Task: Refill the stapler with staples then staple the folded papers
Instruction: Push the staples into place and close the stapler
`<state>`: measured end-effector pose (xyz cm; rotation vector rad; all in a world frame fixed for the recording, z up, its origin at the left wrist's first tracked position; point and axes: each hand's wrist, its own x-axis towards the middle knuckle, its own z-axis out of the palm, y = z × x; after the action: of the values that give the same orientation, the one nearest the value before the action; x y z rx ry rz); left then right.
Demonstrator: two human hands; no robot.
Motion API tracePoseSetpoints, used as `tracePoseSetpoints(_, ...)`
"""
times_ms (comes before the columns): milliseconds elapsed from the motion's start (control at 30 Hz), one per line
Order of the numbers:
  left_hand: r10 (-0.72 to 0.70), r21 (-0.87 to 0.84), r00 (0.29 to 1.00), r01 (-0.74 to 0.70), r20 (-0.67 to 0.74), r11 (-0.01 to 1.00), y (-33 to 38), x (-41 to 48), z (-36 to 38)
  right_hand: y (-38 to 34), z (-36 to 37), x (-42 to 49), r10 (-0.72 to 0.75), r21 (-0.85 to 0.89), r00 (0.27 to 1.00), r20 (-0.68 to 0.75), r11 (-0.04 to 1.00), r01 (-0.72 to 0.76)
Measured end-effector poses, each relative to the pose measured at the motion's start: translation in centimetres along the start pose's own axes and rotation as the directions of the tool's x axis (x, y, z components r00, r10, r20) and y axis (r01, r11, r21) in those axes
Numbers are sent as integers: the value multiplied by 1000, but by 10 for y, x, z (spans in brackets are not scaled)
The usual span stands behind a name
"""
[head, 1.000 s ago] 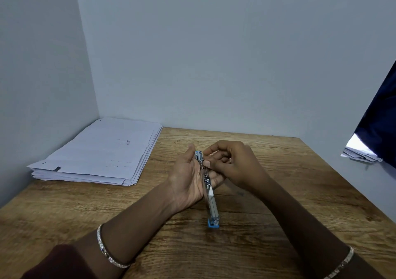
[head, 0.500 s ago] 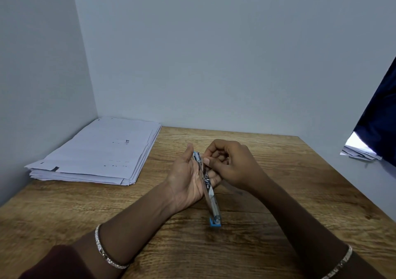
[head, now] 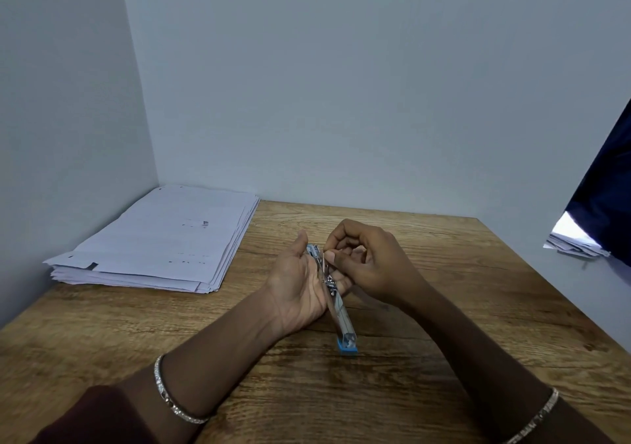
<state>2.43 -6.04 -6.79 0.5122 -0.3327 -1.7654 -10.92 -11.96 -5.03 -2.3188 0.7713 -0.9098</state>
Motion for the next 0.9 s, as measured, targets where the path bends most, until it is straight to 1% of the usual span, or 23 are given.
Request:
tracePoseSetpoints(233, -38, 19, 999, 37, 32, 999, 2, -4, 1, -2, -3, -1, -73, -31, 995, 67, 997, 76)
tracePoseSetpoints(300, -48, 40, 998, 46, 45, 998, 2, -3, -1, -3, -2, -1, -104, -85, 993, 64, 990, 109)
tracePoseSetpoints(400, -61, 59, 997, 58, 52, 997, 3, -2, -3, -5, 0, -2, -167, -221, 985, 46, 960, 173)
tracePoseSetpoints(500, -52, 78, 998, 50, 23, 996, 4, 1, -4, -5, 2, -4, -214, -302, 976, 36, 929, 215)
tracePoseSetpoints(600, -46, 32, 999, 46, 18, 998, 3, 1, -3, -2, 2, -4, -184, -346, 981, 59, 918, 193)
tracePoseSetpoints(700, -63, 9, 997, 62, 40, 998, 2, 0, -1, 1, 1, -3, -133, -325, 989, 60, 935, 145)
tracePoseSetpoints(800, -65, 47, 998, 64, 26, 997, 2, 0, -3, 1, -1, -1, -97, -236, 995, 13, 967, 97)
tracePoseSetpoints(900, -58, 45, 998, 57, 34, 997, 2, 3, -6, 3, 0, 0, -35, -159, 998, -61, 987, 25)
